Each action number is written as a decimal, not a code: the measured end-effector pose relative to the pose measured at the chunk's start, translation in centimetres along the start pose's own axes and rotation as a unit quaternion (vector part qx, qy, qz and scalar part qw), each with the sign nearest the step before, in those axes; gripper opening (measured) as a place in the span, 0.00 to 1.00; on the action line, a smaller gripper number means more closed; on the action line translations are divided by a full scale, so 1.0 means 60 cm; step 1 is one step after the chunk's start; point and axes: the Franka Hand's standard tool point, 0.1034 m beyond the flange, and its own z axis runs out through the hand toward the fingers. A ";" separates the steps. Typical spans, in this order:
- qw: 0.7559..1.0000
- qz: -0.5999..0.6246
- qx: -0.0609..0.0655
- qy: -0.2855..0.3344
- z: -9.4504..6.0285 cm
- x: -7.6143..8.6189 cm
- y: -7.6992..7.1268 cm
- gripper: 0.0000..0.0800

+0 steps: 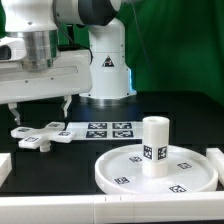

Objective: Assemble round table

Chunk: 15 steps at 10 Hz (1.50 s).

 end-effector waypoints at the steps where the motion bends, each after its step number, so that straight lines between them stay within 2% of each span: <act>1: 1.000 -0.006 -0.003 0.000 0.010 -0.009 0.001 0.81; 6: 1.000 -0.008 0.001 -0.010 0.030 -0.021 -0.003 0.81; 15: 1.000 -0.010 0.004 -0.016 0.041 -0.025 -0.007 0.81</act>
Offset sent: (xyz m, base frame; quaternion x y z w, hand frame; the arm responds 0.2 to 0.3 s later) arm -0.0018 -0.0036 -0.0091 0.0030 -0.0005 -0.0144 0.9999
